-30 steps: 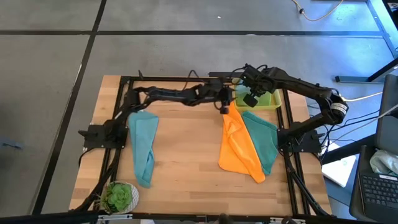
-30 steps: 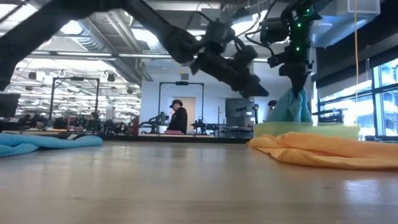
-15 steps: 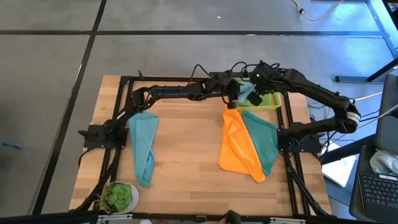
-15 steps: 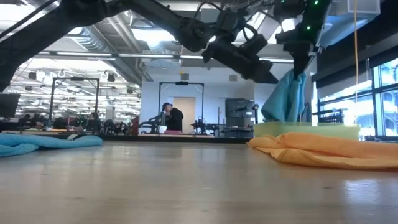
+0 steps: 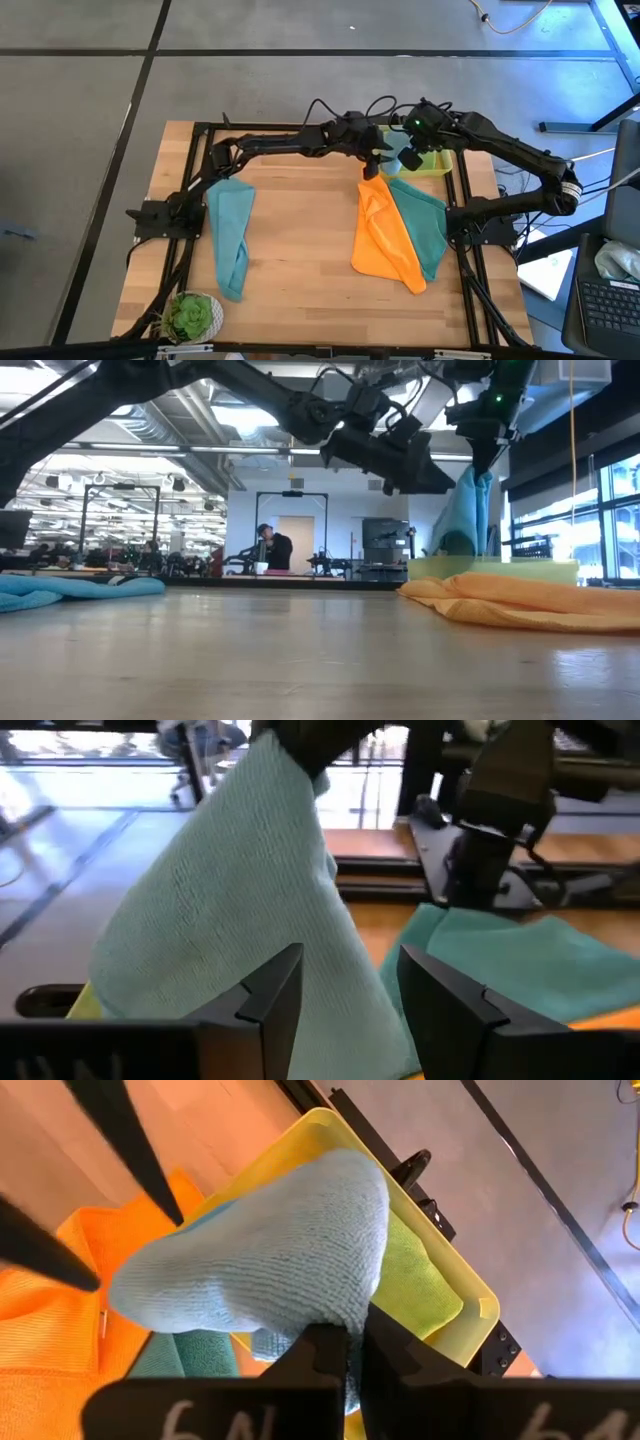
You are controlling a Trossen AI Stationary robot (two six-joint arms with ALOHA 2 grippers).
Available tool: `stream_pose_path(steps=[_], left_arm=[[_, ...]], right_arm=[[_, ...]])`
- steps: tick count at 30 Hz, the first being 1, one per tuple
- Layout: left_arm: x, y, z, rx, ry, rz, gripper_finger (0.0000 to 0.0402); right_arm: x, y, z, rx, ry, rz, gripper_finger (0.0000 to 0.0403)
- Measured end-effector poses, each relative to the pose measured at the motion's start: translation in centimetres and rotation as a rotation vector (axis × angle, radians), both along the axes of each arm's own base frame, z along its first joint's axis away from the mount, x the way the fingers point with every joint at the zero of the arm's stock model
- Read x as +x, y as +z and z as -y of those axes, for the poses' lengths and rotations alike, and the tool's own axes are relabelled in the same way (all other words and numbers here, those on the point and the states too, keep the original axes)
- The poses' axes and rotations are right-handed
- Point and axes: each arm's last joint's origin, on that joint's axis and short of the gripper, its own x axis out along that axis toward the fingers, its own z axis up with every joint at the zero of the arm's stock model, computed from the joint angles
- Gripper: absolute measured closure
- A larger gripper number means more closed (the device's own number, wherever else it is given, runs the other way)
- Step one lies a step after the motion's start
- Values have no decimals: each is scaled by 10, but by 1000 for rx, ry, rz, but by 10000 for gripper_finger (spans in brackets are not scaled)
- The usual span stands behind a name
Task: Fold microfiber towels
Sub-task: Put the folded blue microfiber cloth into the yellow bin
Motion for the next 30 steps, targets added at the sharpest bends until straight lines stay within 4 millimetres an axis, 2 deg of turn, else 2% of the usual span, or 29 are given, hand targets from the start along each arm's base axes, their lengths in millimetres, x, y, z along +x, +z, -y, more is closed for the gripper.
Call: stream_pose_path(steps=[7,12,20,25,30], left_arm=[[12,-6,30,42,73,-20,244],[16,-5,46,144,216,-33,244],[17,-1,46,172,335,-3,244],[17,-1,46,167,342,-5,242],[17,-2,46,162,353,-14,238]], right_arm=[[0,1,1,-26,-18,0,394],[1,1,2,-33,-36,10,394],[5,2,-1,-43,-12,33,394],[11,4,-7,-53,24,56,393],[18,17,-14,-76,58,110,393]])
